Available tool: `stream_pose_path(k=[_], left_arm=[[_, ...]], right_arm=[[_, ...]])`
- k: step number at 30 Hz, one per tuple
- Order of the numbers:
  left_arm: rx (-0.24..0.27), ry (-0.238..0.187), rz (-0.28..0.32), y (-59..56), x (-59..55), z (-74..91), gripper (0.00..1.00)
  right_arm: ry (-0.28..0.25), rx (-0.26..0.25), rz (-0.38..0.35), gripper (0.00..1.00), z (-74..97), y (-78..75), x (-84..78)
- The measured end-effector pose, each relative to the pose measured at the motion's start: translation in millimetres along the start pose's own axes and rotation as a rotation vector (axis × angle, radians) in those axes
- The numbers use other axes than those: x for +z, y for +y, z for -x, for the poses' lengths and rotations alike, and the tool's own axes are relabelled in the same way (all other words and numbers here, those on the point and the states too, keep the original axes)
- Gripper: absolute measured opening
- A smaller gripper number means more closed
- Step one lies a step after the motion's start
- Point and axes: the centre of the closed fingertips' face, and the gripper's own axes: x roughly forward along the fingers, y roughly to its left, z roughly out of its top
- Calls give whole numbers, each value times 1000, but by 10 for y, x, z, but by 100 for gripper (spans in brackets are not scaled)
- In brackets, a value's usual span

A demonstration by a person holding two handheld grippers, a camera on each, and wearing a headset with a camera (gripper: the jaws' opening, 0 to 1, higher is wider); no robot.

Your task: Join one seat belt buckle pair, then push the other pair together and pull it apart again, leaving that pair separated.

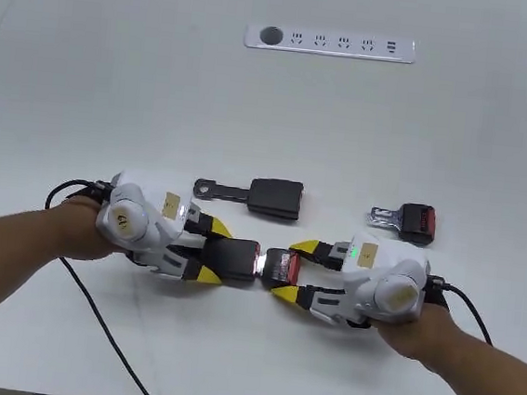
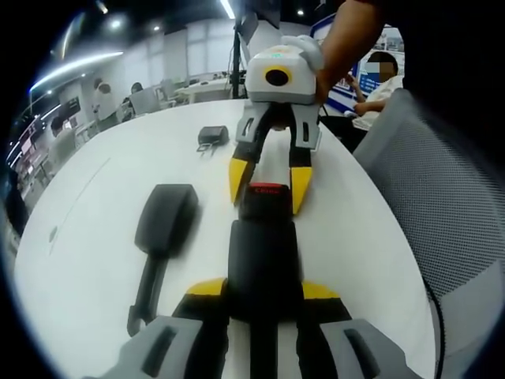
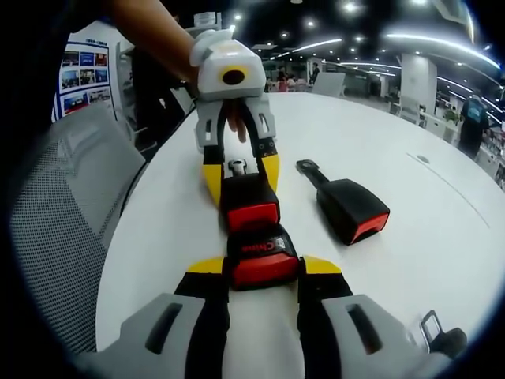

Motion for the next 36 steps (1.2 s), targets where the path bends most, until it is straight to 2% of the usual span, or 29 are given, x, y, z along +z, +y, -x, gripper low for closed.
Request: stream_pose_path(k=[5,13,18,19,21,24,26,28,30,34,36], left_arm=[[2,12,-2,-5,-7,-2,33],[7,52,-12,-29,3,-24,34],[5,89,-25,-44,11,-32,34],[7,100,-33,-47,9,-32,34],[21,107,-59,-38,19,-38,36],[45,124,-30,-11,6,-36,40],[40,107,-9,-43,31,-32,49],[80,100,26,-3,52,-36,61],[99,52,44,1,157,-32,62],[109,38,55,27,225,28,64],[123,23,70,77,266,72,67]], right_arm=[[-5,1,-3,32,-1,-1,-5],[10,-2,46,34,2,17,2],[11,-13,13,35,14,31,26],[36,-22,-17,35,24,30,-16],[38,-27,-36,40,45,24,-15],[-2,-44,-66,52,119,-7,47],[-26,-55,-70,62,156,-30,90],[-44,-56,-82,62,212,-39,132],[-50,-72,-74,64,259,-59,163],[-60,-92,-84,66,356,-117,195],[-89,-88,-123,68,398,-133,226]])
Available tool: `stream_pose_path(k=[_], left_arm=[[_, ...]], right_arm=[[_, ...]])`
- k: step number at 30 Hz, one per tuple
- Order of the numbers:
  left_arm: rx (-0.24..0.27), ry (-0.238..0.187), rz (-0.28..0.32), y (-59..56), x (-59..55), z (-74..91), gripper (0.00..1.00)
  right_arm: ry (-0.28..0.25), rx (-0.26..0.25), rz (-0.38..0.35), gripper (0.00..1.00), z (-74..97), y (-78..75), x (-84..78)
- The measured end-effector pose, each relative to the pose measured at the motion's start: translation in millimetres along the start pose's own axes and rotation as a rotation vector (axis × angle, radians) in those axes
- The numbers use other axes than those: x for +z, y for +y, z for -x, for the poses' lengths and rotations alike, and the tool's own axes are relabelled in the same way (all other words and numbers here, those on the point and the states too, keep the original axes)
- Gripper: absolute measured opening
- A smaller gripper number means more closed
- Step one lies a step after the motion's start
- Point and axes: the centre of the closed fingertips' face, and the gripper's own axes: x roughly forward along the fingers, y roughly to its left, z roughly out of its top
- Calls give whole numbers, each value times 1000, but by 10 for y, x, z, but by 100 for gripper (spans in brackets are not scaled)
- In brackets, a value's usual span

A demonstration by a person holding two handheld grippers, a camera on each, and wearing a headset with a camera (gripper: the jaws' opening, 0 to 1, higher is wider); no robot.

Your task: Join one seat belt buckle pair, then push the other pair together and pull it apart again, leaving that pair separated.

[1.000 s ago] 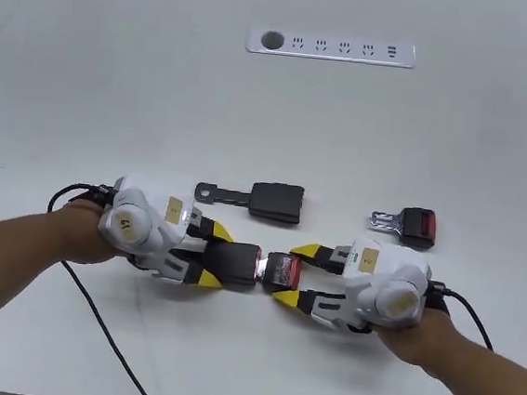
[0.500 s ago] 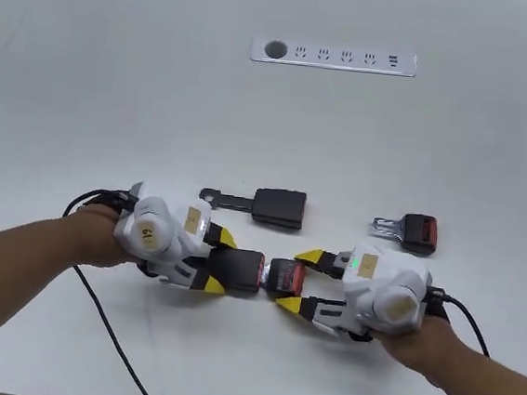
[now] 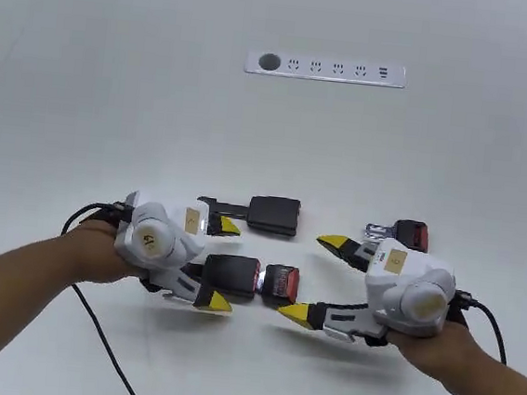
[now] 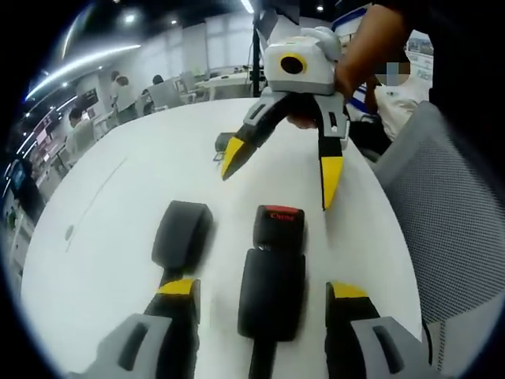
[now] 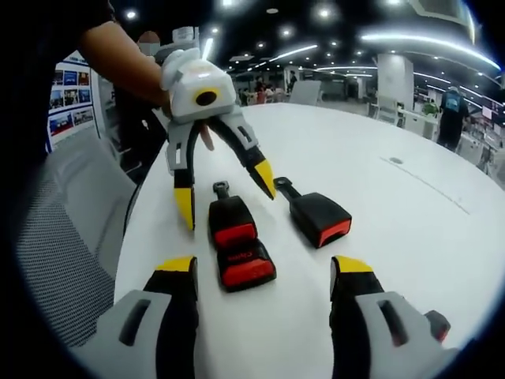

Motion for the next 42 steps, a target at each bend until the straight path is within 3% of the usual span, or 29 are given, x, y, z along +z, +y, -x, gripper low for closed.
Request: stream_pose_path(k=[2,8,13,21,26,34,42], left_arm=[[36,-5,-10,96,40,39,68],[64,-38,20,249,177,105,71],[80,-52,28,395,287,124,75],[86,-59,25,611,371,108,76],[74,-60,31,703,391,76,78],[53,-60,40,829,382,-50,78],[-6,-45,60,808,288,-223,76]], right_arm=[[-11,-10,0,71,67,-44,43],[-15,-32,22,73,248,-207,72],[12,-51,26,76,399,-409,-30],[51,-92,13,78,649,-811,-210],[58,-112,-5,80,794,-1067,-270],[93,-105,-14,80,929,-1312,-402],[149,-50,9,80,884,-1347,-589]])
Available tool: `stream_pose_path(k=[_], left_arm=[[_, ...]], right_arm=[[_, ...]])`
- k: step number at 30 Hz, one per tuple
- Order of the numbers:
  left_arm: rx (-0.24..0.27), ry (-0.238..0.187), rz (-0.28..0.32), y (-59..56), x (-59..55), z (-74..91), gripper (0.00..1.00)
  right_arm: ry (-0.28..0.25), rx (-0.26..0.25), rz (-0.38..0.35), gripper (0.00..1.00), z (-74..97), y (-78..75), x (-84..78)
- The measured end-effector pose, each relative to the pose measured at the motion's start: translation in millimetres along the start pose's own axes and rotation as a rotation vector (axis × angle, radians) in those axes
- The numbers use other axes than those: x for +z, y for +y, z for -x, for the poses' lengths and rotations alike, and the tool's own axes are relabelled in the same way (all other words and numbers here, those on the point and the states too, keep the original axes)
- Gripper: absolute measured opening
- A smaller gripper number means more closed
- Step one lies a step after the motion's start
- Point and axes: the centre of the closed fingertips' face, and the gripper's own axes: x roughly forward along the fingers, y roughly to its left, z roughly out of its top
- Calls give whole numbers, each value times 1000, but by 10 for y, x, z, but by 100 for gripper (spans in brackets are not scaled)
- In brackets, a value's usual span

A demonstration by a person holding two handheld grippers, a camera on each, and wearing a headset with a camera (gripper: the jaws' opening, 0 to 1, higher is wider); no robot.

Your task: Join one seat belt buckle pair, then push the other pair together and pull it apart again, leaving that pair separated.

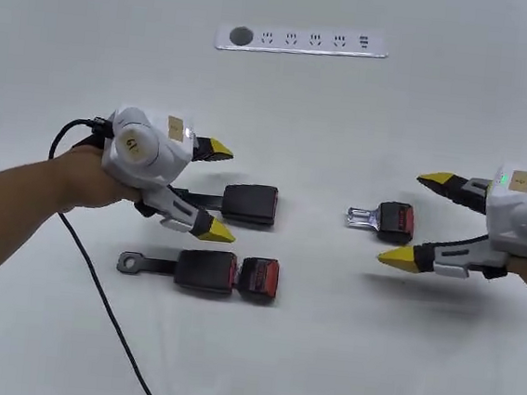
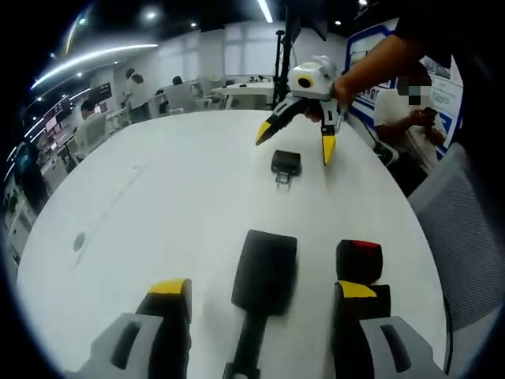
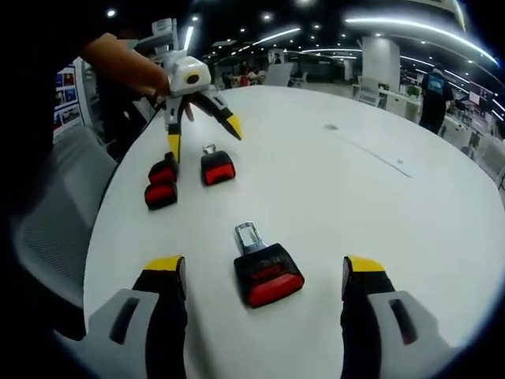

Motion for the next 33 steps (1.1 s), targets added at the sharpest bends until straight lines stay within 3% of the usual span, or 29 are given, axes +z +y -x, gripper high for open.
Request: stream_pose_path(k=[10,20,24,29,31,33], left_arm=[[-38,-2,5,3,-38,-146,71],[-76,12,-37,-52,-84,-218,56],[-96,10,-58,-53,-85,-217,44],[-64,15,-75,44,-97,-224,35],[-70,20,-108,41,-93,-223,35],[-74,22,-96,35,-100,-215,35]], right_arm=[[54,51,31,73,-68,2,-124],[61,106,94,52,-66,10,-165],[69,104,128,48,-76,3,-176],[79,114,157,40,-137,-4,-146],[79,127,155,35,-161,1,-137],[82,119,154,35,-191,-2,-132]])
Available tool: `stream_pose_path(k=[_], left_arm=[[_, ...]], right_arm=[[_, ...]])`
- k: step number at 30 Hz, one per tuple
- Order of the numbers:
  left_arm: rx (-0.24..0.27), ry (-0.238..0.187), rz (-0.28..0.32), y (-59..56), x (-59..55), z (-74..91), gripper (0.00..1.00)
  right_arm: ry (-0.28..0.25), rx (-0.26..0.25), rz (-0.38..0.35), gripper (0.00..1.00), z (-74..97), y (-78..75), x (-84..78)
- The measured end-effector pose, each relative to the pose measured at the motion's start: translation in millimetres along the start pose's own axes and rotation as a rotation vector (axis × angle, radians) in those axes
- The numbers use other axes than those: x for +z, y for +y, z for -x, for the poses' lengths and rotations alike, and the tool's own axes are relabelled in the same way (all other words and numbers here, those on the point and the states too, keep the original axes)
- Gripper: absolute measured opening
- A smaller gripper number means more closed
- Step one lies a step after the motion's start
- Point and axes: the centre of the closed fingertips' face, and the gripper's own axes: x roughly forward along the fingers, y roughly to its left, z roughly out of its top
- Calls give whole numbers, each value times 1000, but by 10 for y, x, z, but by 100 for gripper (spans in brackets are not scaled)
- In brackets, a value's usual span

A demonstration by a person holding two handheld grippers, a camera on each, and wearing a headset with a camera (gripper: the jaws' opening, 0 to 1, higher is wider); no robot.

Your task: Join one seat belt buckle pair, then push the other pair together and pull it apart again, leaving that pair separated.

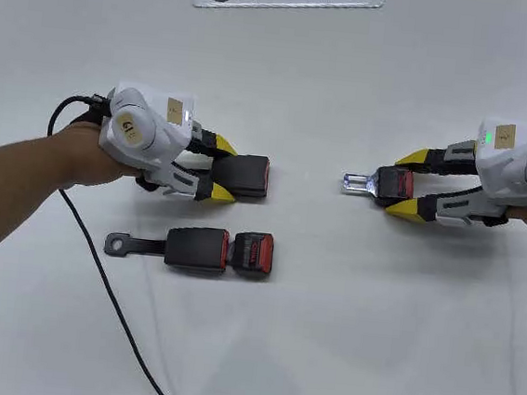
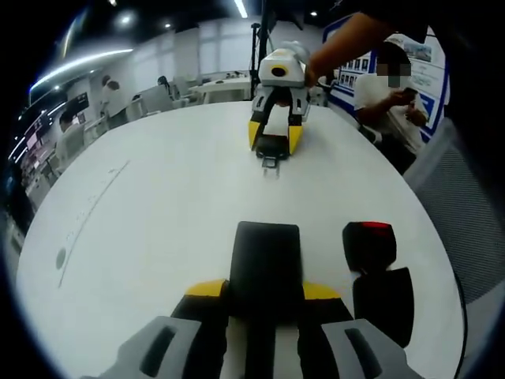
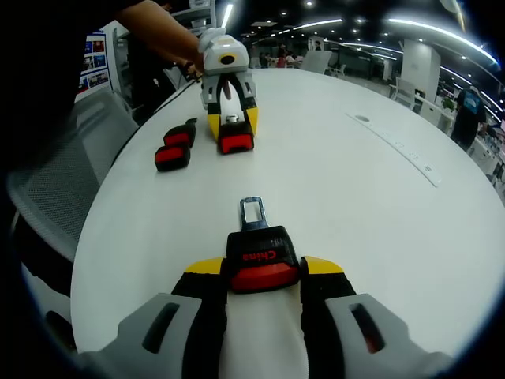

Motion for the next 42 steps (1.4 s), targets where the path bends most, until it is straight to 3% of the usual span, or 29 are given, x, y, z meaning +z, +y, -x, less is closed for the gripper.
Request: stream_pose_path(k=[11,23,42], left_arm=[[-11,14,-14,-3,-16,5,34],[-10,28,-6,-16,-27,2,34],[-9,49,-15,-52,-19,1,34]], right_arm=[[8,13,-44,34,-16,29,1],[29,35,6,34,-37,122,80],[31,38,40,34,-313,225,341]])
